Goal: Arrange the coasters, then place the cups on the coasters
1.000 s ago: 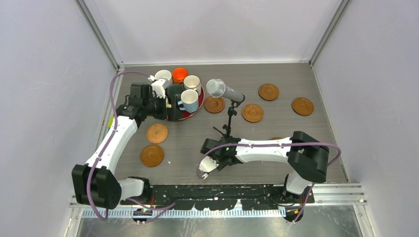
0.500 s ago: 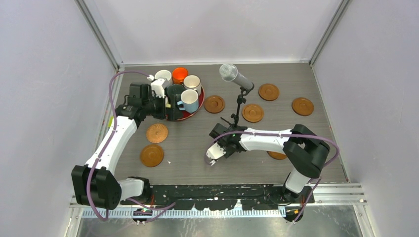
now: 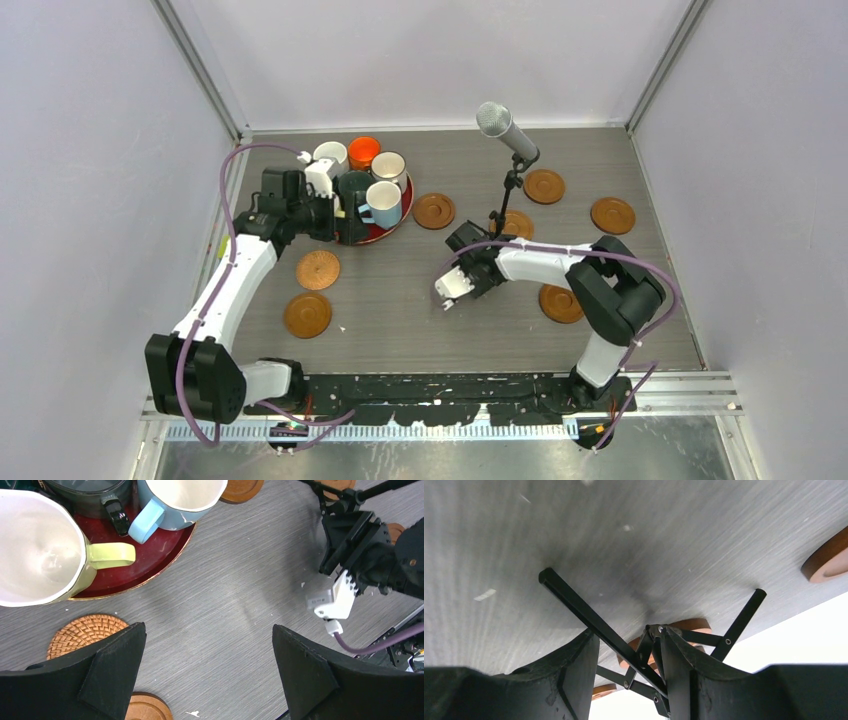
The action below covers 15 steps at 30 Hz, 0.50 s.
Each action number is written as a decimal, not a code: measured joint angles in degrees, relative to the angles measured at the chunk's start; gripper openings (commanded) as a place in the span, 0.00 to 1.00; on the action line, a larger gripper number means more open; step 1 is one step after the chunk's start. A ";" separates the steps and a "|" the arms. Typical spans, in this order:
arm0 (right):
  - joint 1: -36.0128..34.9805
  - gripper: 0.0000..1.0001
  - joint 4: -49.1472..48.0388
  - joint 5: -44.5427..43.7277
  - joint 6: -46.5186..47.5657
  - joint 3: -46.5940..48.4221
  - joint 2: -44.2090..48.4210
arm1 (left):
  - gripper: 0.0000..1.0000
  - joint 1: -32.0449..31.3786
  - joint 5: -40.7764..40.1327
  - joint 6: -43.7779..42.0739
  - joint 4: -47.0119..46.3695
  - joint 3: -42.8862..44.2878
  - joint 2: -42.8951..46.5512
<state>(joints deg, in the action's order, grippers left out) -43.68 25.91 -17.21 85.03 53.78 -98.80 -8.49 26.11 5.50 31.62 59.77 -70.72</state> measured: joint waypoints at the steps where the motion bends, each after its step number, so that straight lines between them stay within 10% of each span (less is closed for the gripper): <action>1: 0.83 0.53 -0.07 0.07 0.48 0.26 -0.24 | 0.99 0.00 0.02 0.02 -0.02 0.00 -0.09; 15: 10.14 0.52 -0.52 2.32 5.05 9.53 -7.34 | 0.99 0.00 0.79 0.00 -0.09 0.11 -2.05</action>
<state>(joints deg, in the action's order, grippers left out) -33.54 25.39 -14.90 90.08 63.31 -106.15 -8.49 26.89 5.50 31.53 59.88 -72.77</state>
